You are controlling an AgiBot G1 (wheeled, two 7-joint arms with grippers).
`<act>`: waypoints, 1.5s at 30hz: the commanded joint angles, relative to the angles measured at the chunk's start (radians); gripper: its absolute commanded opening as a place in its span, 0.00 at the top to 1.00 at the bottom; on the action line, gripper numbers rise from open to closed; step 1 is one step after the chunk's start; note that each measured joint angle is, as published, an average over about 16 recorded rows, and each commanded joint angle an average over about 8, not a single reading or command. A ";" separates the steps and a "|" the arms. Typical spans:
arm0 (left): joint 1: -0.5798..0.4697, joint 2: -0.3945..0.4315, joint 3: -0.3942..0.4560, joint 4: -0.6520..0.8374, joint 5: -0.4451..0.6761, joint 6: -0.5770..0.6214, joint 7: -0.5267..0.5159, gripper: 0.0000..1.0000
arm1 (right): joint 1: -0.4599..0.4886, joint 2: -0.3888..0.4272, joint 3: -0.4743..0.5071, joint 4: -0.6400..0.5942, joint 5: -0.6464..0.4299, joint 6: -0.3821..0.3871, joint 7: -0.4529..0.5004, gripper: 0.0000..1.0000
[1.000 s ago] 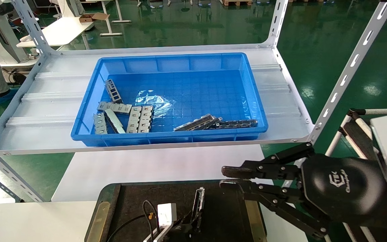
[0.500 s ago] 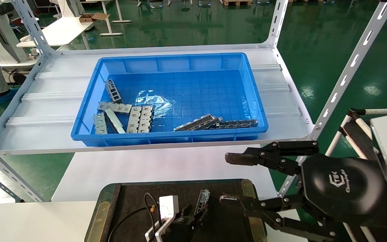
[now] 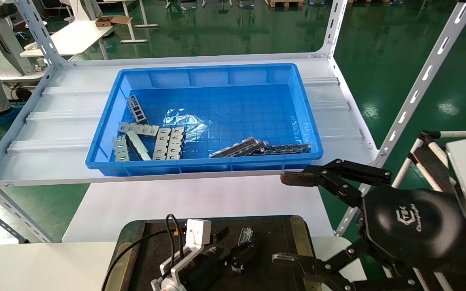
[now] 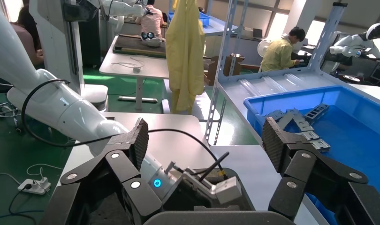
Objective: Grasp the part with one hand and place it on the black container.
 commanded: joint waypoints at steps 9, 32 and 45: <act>-0.003 -0.128 -0.062 -0.031 -0.001 0.252 0.076 0.00 | 0.000 0.000 0.000 0.000 0.000 0.000 0.000 0.00; -0.017 -0.420 -0.168 -0.118 -0.067 0.568 0.170 0.00 | 0.000 0.000 0.000 0.000 0.000 0.000 0.000 0.00; 0.018 -0.476 -0.209 -0.140 -0.112 0.585 0.175 0.00 | 0.000 0.000 -0.001 0.000 0.000 0.000 0.000 0.00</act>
